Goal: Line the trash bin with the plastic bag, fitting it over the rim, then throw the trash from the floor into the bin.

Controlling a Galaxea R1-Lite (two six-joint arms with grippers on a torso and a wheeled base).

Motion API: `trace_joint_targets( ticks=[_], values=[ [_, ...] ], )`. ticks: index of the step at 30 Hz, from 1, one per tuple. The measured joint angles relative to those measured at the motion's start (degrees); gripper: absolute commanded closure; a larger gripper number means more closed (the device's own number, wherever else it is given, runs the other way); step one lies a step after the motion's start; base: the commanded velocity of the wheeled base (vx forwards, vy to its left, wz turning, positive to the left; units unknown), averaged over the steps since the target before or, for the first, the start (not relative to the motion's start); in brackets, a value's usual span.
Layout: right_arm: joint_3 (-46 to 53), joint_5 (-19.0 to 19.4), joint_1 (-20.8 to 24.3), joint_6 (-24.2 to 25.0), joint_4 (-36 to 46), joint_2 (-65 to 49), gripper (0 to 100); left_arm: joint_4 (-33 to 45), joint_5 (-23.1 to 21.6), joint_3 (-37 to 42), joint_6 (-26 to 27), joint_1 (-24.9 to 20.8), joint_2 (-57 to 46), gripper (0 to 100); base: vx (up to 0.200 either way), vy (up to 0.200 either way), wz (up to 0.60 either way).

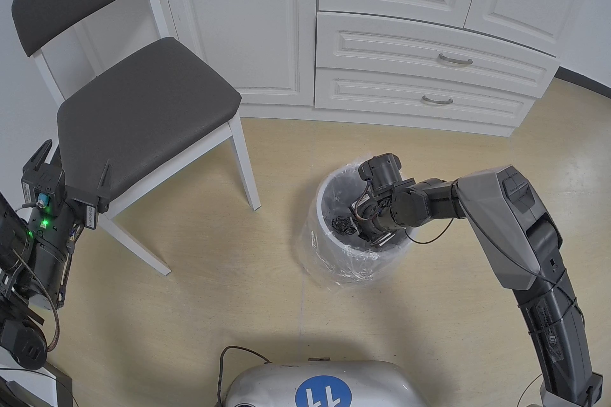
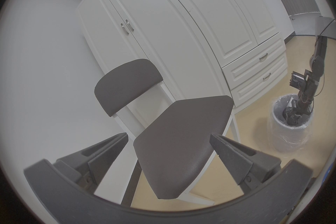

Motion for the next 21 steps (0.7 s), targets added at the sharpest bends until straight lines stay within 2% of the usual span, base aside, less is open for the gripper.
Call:
trace_joint_targets(
  ticks=[8,19,20,21],
  values=[
    [0.0,-0.1,0.0,0.4,-1.4,0.2,100,0.0,0.0,-0.2,0.0,0.0,0.0,0,0.000,0.000,0.00],
    [0.0,0.0,0.5,-1.8,-0.3,0.9,100,0.0,0.0,0.0,0.0,0.0,0.0,0,0.000,0.000,0.00],
    [0.0,0.0,0.5,-1.8,-0.3,1.0,0,0.0,0.0,0.0,0.0,0.0,0.0,0,0.000,0.000,0.00],
    [0.0,0.0,0.5,-1.8,-0.4,1.0,0,0.0,0.0,0.0,0.0,0.0,0.0,0,0.000,0.000,0.00]
  ],
)
